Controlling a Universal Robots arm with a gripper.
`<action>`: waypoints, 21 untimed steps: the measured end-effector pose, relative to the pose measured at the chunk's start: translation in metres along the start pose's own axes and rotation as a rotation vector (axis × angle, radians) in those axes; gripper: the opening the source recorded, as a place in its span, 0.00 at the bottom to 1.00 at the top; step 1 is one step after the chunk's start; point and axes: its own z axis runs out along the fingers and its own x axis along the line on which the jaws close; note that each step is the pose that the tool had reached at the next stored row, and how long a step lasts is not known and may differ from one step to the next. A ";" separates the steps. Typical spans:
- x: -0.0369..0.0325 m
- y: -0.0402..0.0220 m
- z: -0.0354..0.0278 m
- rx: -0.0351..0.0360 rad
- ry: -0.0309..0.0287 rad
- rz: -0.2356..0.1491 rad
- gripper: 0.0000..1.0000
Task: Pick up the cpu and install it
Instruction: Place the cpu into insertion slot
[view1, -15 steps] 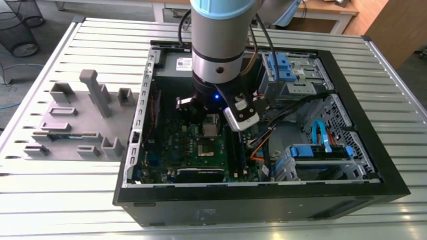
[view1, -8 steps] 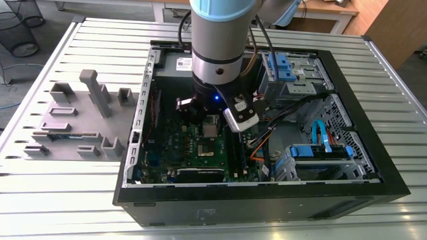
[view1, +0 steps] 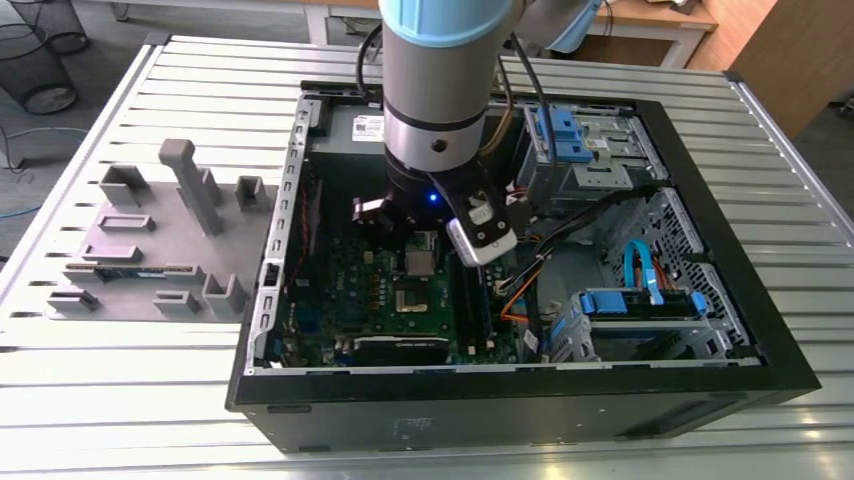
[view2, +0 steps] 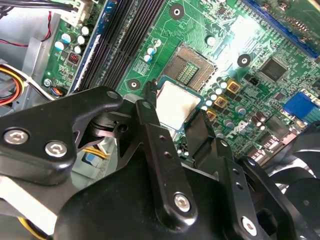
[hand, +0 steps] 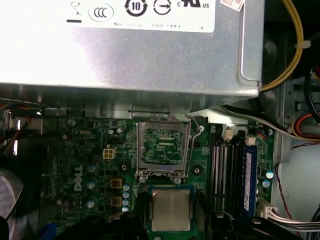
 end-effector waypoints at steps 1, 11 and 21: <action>0.0000 0.0000 0.0003 0.0000 0.0000 0.000 0.47; 0.0001 0.0000 0.0039 0.0000 0.0000 0.000 0.47; 0.0002 -0.0001 0.0082 -0.0001 0.0000 0.000 0.47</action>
